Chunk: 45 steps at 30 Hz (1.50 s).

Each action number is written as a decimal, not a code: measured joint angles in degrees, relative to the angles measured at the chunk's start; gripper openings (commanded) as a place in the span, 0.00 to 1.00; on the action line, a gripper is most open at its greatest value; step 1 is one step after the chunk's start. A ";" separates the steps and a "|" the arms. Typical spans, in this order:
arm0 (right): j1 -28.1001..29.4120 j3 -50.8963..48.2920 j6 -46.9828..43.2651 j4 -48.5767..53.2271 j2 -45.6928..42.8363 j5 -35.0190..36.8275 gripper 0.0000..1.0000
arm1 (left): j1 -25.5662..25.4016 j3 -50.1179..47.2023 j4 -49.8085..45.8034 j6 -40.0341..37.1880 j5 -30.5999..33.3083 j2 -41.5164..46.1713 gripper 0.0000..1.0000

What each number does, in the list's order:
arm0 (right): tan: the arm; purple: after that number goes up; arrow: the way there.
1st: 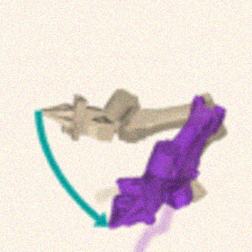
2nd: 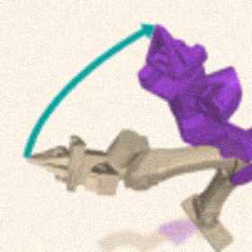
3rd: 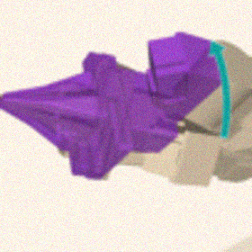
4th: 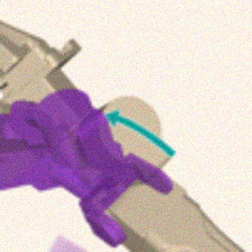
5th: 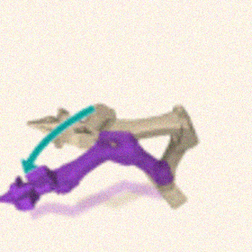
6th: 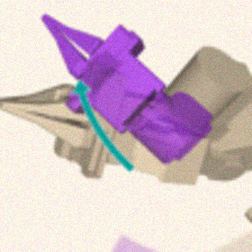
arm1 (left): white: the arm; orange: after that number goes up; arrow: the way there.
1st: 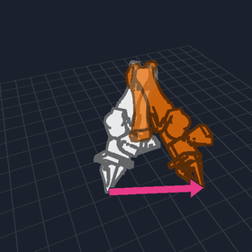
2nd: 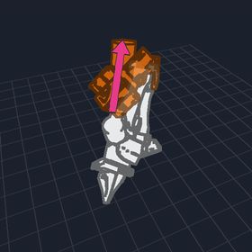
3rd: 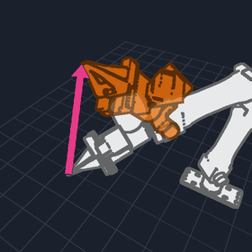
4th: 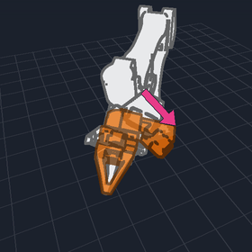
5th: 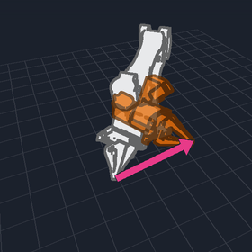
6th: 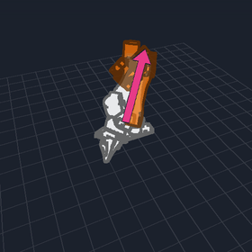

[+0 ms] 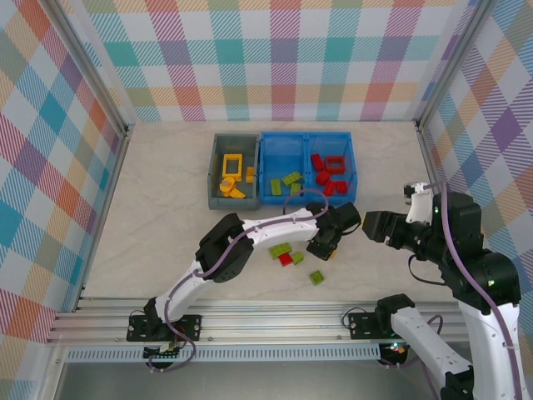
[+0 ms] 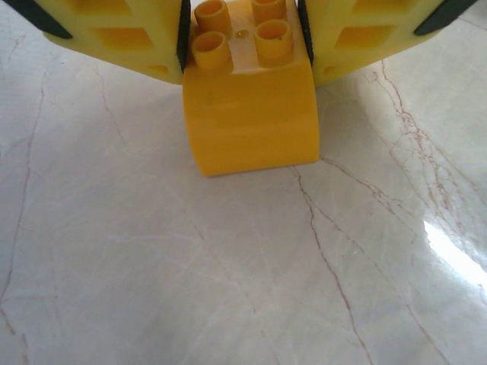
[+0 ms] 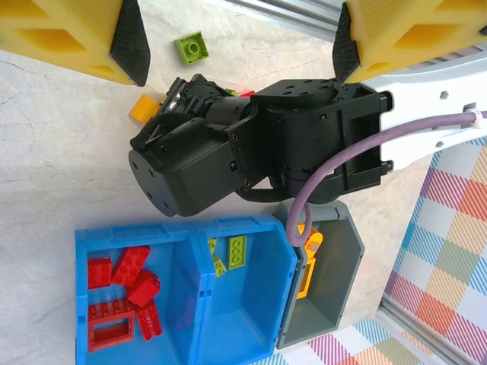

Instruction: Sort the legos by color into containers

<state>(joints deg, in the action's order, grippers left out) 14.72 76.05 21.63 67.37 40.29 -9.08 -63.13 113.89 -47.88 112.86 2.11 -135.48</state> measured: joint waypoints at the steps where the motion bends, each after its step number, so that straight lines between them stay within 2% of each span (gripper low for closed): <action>1: 0.00 0.00 0.00 0.00 0.00 -0.02 0.67 | 0.04 0.04 0.02 0.00 0.28 0.02 0.28; 5: 0.00 0.00 -0.50 -0.02 0.02 -0.90 0.67 | 0.11 -0.33 0.13 -0.11 3.87 0.72 0.24; 8: 0.00 0.00 -1.51 -0.31 0.17 -2.84 0.67 | 0.46 -3.34 -0.02 -2.40 8.52 4.76 0.22; 13: 0.00 -0.50 -3.30 -2.21 1.86 -7.76 0.66 | 2.82 -13.27 0.57 -11.91 15.37 21.51 0.21; 16: 0.90 -1.49 -4.00 -4.13 3.98 -10.10 0.66 | 6.95 -18.45 1.16 -21.20 17.70 33.38 0.22; 18: 4.28 -2.27 -4.09 -5.77 5.77 -9.79 0.66 | 10.97 -19.61 0.96 -28.57 18.58 38.58 0.22; 21: 15.63 -3.74 -3.78 -8.48 9.18 -5.62 0.66 | 18.36 -19.76 -1.75 -38.91 19.61 41.97 0.23; 25: 29.20 -5.68 -2.43 -13.51 15.15 0.28 0.66 | 27.74 -21.77 -3.50 -52.65 19.43 41.57 0.23; 29: 35.32 -7.13 -0.96 -18.53 20.83 4.11 0.67 | 33.79 -21.77 -2.97 -64.63 18.21 37.73 0.24; 32: 36.74 -7.26 0.07 -21.51 22.53 5.53 0.67 | 35.78 -19.87 -2.80 -72.08 16.22 32.72 0.24; 37: 37.46 -7.52 0.92 -24.70 22.73 6.56 0.67 | 36.35 -15.91 -1.51 -81.44 14.21 24.30 0.25; 45: 37.81 -9.90 2.91 -28.04 22.77 6.71 0.67 | 37.22 -13.68 -1.11 -86.90 12.55 16.76 0.31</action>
<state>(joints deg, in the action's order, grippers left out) 52.53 66.15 24.53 39.33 63.07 -2.37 -25.91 100.20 -48.99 25.96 14.66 -118.72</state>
